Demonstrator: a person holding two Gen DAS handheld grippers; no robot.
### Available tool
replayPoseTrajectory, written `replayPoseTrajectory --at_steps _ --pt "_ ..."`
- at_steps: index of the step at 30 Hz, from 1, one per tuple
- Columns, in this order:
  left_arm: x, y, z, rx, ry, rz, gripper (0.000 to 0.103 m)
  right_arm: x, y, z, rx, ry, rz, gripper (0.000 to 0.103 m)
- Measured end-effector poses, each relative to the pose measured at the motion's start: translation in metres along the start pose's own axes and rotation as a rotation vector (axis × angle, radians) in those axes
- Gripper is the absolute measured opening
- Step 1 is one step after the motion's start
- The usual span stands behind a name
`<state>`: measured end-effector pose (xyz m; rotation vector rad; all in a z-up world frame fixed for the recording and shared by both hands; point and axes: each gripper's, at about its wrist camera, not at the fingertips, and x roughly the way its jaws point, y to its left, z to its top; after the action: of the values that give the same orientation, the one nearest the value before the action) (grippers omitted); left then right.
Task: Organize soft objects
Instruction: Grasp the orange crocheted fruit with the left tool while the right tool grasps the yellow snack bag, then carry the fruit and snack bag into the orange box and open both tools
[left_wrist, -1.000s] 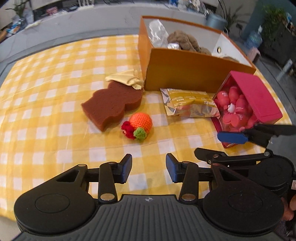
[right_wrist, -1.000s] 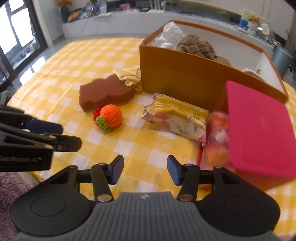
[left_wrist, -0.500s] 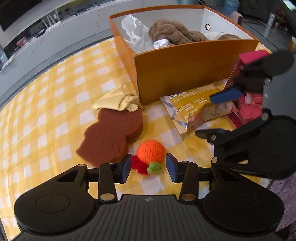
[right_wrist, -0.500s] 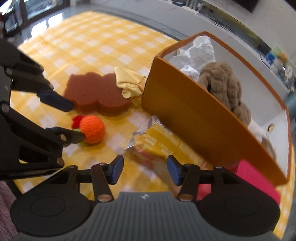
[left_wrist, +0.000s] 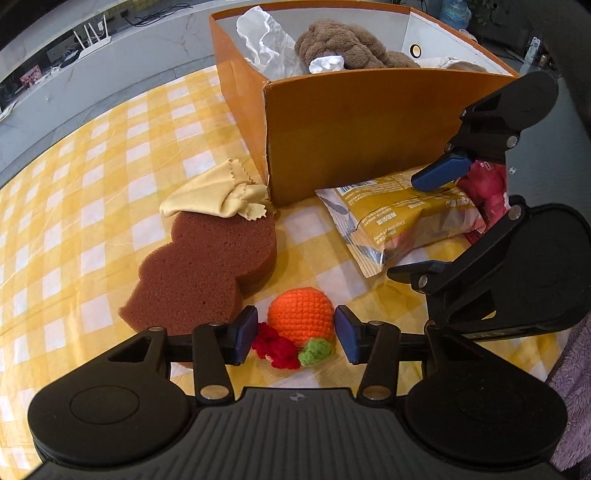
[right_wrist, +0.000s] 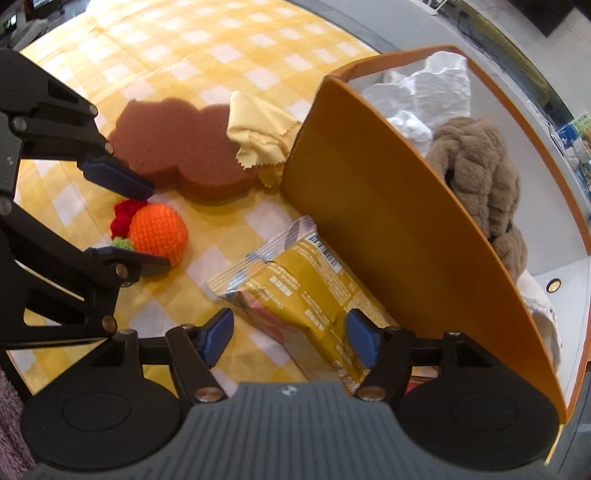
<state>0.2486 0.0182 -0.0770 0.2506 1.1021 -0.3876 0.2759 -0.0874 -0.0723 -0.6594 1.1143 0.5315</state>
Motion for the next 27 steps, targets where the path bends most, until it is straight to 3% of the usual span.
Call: replayPoseTrajectory --at_steps 7,11,15,19,27 --pt "0.007 -0.004 -0.007 0.010 0.008 0.004 0.049 0.012 0.006 0.015 -0.079 0.059 -0.031 0.068" --pt "-0.009 -0.003 -0.012 -0.040 -0.027 -0.041 0.048 0.020 0.008 0.026 -0.077 0.085 -0.037 0.071" --pt "-0.020 -0.003 -0.018 -0.089 -0.037 -0.039 0.048 0.029 0.013 0.032 -0.090 0.102 -0.070 0.075" --pt "-0.026 0.001 -0.024 -0.155 -0.045 -0.048 0.048 0.032 0.006 0.036 -0.049 0.110 -0.048 0.076" --pt "-0.033 0.002 -0.029 -0.201 -0.084 -0.055 0.048 0.026 0.002 0.033 -0.057 0.082 -0.076 0.047"
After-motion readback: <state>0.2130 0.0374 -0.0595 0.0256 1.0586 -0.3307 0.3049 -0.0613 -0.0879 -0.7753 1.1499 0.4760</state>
